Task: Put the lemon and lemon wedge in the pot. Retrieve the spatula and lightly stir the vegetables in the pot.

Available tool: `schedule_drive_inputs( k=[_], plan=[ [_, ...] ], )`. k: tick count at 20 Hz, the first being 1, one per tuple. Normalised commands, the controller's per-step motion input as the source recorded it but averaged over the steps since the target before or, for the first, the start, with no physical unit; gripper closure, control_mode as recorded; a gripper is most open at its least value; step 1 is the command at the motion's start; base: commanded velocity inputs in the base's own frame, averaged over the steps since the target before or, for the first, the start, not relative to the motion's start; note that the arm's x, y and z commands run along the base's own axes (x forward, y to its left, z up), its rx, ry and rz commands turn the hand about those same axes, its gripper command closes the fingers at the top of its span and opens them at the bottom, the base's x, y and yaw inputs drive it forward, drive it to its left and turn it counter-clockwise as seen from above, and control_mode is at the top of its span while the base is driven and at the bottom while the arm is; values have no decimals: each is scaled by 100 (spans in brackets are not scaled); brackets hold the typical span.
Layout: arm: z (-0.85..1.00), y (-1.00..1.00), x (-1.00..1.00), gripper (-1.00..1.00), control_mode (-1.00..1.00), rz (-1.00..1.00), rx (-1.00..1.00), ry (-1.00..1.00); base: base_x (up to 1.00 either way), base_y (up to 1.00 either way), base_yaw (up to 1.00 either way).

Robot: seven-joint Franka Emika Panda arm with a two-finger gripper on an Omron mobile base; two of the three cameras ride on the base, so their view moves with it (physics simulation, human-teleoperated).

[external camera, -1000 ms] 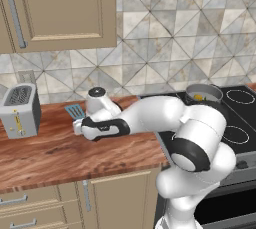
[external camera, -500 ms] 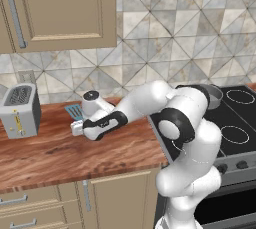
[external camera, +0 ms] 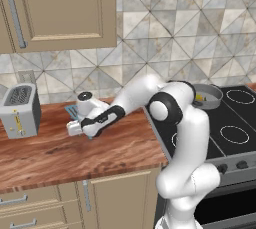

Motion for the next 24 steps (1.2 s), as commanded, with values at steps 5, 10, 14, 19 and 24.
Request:
schedule_drive_inputs(
  k=[5, 10, 14, 19, 24],
  plan=[
    [-24, 5, 25, -100, -100, 0, 0, 9, 0, 0, 0],
    [-29, 0, 9, -100, -100, 0, 0, 11, 0, 0, 0],
    [-27, -6, -1, -100, -100, 0, 0, 5, 0, 0, 0],
    [-35, -24, -20, -100, -100, 0, -1, 0, 0, 0, 0],
    [-38, -31, -15, -100, -100, -1, -1, 0, 0, 0, 0]
  ],
)
